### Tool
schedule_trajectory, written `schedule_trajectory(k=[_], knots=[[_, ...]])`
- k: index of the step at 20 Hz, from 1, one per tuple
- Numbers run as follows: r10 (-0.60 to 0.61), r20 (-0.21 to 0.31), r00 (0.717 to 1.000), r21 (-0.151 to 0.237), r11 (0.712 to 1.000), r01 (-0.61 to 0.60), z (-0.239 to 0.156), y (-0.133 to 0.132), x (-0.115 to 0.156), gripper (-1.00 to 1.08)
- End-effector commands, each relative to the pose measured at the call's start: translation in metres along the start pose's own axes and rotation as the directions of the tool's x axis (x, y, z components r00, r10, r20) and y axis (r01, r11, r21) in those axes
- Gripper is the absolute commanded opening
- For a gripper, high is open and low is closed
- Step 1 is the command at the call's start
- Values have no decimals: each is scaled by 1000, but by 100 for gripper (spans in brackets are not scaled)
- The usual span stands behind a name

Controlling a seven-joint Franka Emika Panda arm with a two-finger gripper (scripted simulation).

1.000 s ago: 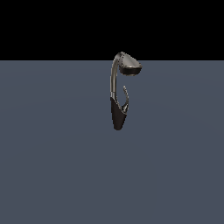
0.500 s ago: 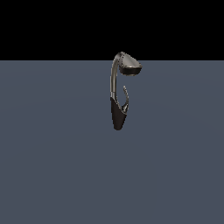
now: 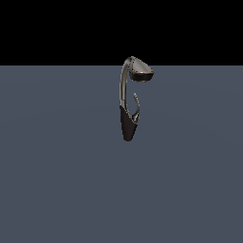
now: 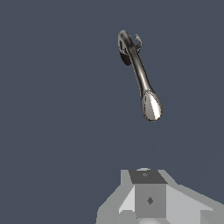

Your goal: Turn on the faucet by rotating a designated handle.

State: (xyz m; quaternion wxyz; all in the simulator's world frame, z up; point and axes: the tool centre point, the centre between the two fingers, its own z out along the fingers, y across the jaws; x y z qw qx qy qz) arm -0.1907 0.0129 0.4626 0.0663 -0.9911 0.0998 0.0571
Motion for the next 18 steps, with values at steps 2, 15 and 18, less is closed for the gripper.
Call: schedule_trajectory(k=[2,15,18], knots=[[76,35,996,43,996,-78,8,-5,25,-100],[357,197,913,157,908,-388,53,-10,120,-100],[417,240,877,171,871,-461,67,-8,141,-100]])
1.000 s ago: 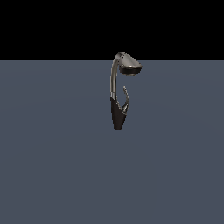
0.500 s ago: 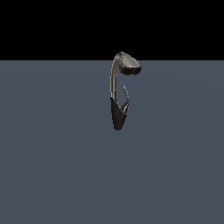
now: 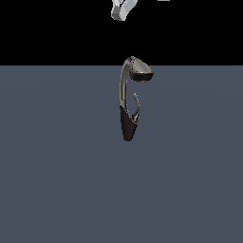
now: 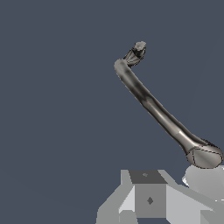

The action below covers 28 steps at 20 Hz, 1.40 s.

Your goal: Turn on the faucet by rotating a designated handle.

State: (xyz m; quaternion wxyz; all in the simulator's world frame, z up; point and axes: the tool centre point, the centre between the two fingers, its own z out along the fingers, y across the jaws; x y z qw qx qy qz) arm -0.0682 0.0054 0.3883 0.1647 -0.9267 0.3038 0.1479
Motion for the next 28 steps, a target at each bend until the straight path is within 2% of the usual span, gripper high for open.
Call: schedule_trajectory(k=[1,6,10,14,20,24,28], knots=[[65,27,998,26,998,-65,9,-4,20,-100],[191,87,978,68,978,-197,30,-10,60,-100],[290,138,947,93,948,-303,50,-11,92,-100],[384,191,903,109,906,-409,72,-10,124,-100],[505,265,821,118,828,-547,105,-5,167,-100],[558,301,773,116,783,-611,123,0,187,-100],[593,326,736,113,749,-653,136,3,200,-100]])
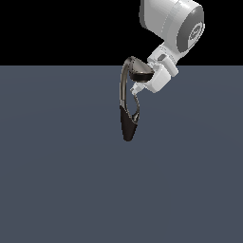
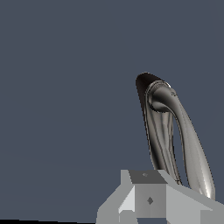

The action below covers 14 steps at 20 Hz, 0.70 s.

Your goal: Turn on the faucet by rotating a designated handle.

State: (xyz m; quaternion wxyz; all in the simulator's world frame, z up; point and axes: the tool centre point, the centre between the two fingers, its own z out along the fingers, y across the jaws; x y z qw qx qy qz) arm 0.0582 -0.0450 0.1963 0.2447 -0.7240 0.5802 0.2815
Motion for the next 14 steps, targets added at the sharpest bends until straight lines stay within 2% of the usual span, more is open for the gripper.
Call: schedule_trajectory(k=[1,11,14], knots=[[29,11,1000,8,1000,-29,5,-3,9,-100],[55,21,998,14,998,-55,9,-4,17,-100],[55,21,998,14,998,-55,9,3,14,-100]])
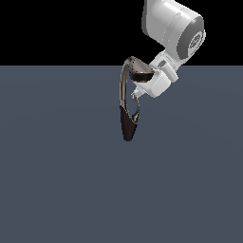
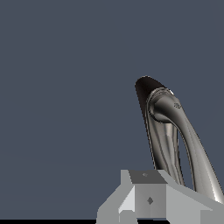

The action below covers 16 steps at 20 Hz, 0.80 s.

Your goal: Turn on the faucet by rotating a designated handle.

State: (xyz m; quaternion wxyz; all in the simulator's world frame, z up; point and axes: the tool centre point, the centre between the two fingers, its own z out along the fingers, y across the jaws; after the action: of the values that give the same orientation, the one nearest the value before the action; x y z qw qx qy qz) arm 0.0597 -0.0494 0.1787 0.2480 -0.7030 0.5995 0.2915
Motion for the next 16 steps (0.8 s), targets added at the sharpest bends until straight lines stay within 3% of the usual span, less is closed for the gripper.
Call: schedule_trajectory(k=[1,14,16], knots=[[0,0,1000,0,1000,0,0,6,-2,-100],[0,0,1000,1,1000,0,0,41,-14,-100],[4,-7,1000,11,1000,-4,-2,35,-8,-100]])
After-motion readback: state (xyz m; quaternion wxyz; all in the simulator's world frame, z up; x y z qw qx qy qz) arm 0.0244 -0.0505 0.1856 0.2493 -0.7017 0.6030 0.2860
